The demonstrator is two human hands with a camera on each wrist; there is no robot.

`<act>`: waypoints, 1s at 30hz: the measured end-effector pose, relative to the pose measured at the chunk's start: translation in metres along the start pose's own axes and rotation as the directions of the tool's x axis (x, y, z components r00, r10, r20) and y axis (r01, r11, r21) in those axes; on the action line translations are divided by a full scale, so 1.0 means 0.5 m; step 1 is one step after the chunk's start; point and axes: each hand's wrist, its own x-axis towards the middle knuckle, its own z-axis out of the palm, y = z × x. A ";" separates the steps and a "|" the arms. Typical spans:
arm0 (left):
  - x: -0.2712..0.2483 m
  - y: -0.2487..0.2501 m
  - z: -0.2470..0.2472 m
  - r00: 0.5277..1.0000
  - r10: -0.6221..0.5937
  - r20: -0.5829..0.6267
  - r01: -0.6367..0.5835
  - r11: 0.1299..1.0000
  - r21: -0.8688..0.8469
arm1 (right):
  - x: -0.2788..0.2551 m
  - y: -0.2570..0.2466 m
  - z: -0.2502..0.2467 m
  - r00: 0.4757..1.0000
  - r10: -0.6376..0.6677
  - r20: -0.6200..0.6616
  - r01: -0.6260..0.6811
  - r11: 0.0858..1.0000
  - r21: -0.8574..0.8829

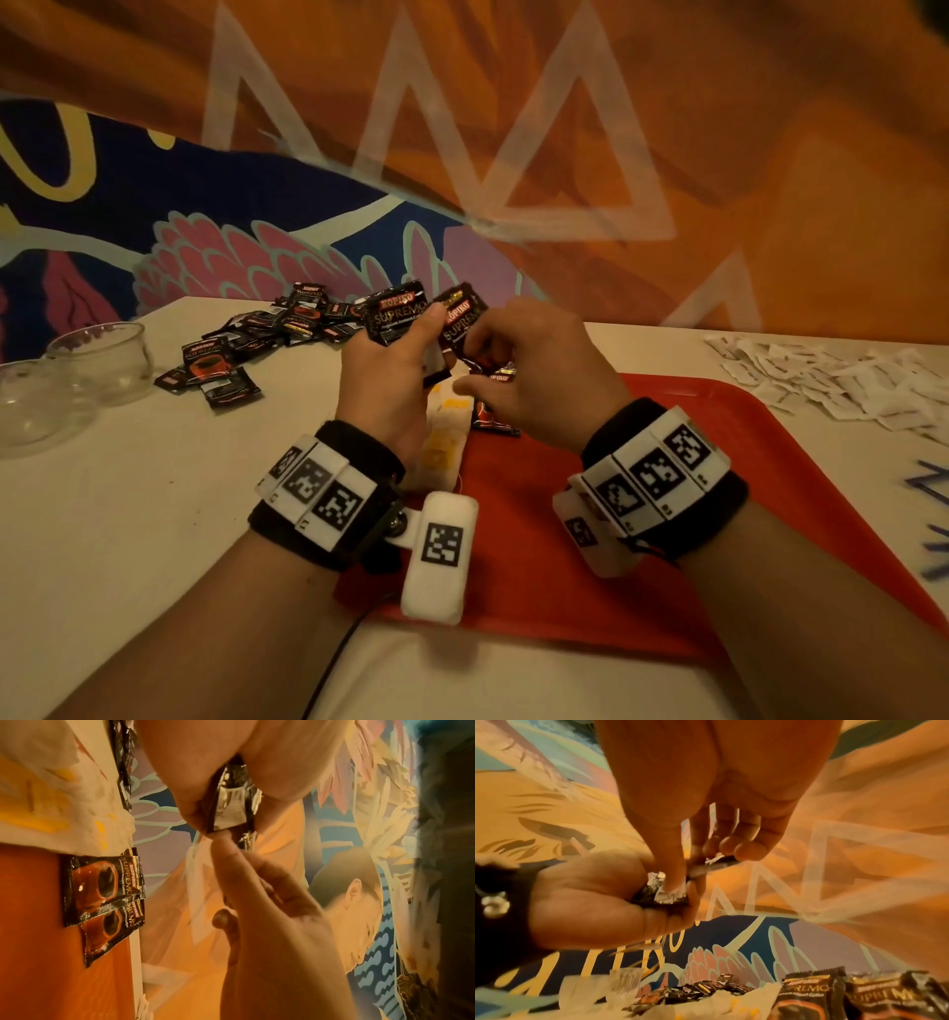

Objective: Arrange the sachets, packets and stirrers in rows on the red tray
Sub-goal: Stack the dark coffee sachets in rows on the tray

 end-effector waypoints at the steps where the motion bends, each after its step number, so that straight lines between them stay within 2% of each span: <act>1: 0.001 0.001 -0.001 1.000 -0.015 -0.013 0.015 1.000 -0.021 | 0.001 0.003 -0.001 0.999 0.033 -0.015 -0.032 0.999 0.036; 4: 0.003 0.001 -0.002 0.999 -0.031 0.011 0.032 0.998 -0.046 | 0.006 0.010 -0.007 0.979 0.178 -0.102 -0.166 0.979 0.120; 6: 0.004 0.001 -0.004 0.999 -0.036 0.039 0.038 0.998 -0.053 | 0.010 0.016 -0.011 0.956 0.289 -0.051 -0.273 0.938 0.214; 8: 0.007 0.000 -0.006 0.996 -0.053 0.076 0.057 0.997 -0.049 | 0.010 0.018 -0.014 0.939 0.342 0.041 -0.340 0.897 0.282; 11: 0.005 -0.002 -0.006 0.993 -0.027 0.119 0.027 1.000 0.008 | 0.008 0.018 -0.015 0.952 0.294 0.080 -0.305 0.918 0.252; 15: 0.000 -0.001 -0.003 0.980 0.073 0.184 -0.087 0.994 0.067 | 0.007 0.023 -0.012 0.958 0.278 0.075 -0.288 0.918 0.272; 18: 0.000 -0.004 -0.003 0.980 0.100 0.173 -0.117 0.989 0.093 | 0.004 0.027 -0.013 0.962 0.262 0.073 -0.272 0.927 0.258; 23: 0.010 -0.008 -0.011 0.994 0.055 0.098 -0.064 0.995 0.083 | -0.002 0.016 -0.012 0.971 0.221 0.089 -0.237 0.939 0.250; 26: 0.010 -0.005 -0.011 0.993 0.001 0.120 -0.006 0.999 0.039 | -0.005 0.015 -0.017 0.971 0.221 0.096 -0.238 0.945 0.227; 30: 0.012 -0.001 -0.015 0.986 -0.059 0.159 0.054 0.998 0.036 | -0.012 0.034 -0.034 0.946 0.294 0.137 -0.320 0.915 0.248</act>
